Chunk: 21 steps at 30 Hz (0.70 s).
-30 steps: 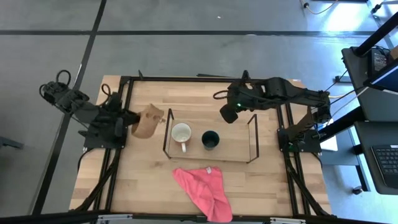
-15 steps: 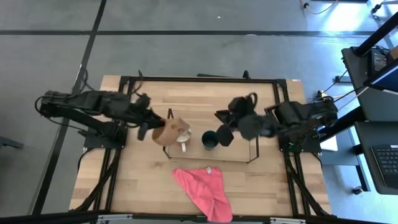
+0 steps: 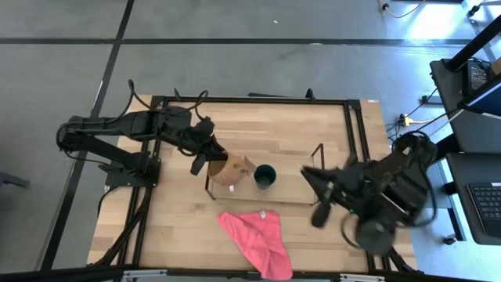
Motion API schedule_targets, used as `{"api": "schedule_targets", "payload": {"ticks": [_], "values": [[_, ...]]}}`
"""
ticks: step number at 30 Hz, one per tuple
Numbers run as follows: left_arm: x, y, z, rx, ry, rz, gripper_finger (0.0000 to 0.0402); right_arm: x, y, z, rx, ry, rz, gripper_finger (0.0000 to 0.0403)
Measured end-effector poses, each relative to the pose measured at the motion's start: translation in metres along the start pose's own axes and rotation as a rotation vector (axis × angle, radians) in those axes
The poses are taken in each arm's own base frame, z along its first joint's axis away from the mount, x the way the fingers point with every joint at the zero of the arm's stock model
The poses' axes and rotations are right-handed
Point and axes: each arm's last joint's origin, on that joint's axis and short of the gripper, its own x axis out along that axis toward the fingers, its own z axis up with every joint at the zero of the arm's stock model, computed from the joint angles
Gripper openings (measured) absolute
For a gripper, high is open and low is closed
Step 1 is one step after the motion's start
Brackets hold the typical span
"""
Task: Stack small to large cups/mugs on shelf
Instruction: Move wooden mug from the bottom to the top
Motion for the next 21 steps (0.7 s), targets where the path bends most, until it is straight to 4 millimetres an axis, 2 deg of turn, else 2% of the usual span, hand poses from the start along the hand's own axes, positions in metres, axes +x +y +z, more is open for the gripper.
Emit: {"api": "schedule_targets", "payload": {"ticks": [3,8,15,21], "values": [[0.004,-0.003,0.016,0.057,-0.019,-0.003,0.0032,-0.020,0.003,-0.005,0.012,-0.052,0.012,0.0049],[0.021,-0.005,0.039,0.085,0.001,0.018,0.0032,-0.039,0.014,-0.017,0.049,-0.111,0.030,0.0049],[0.066,-0.003,0.052,0.088,0.103,0.035,0.0032,-0.070,0.018,-0.036,0.100,-0.101,0.125,0.0049],[0.105,0.000,0.062,0.157,0.167,0.058,0.0032,-0.100,0.015,-0.042,0.111,-0.095,0.213,0.0049]]}}
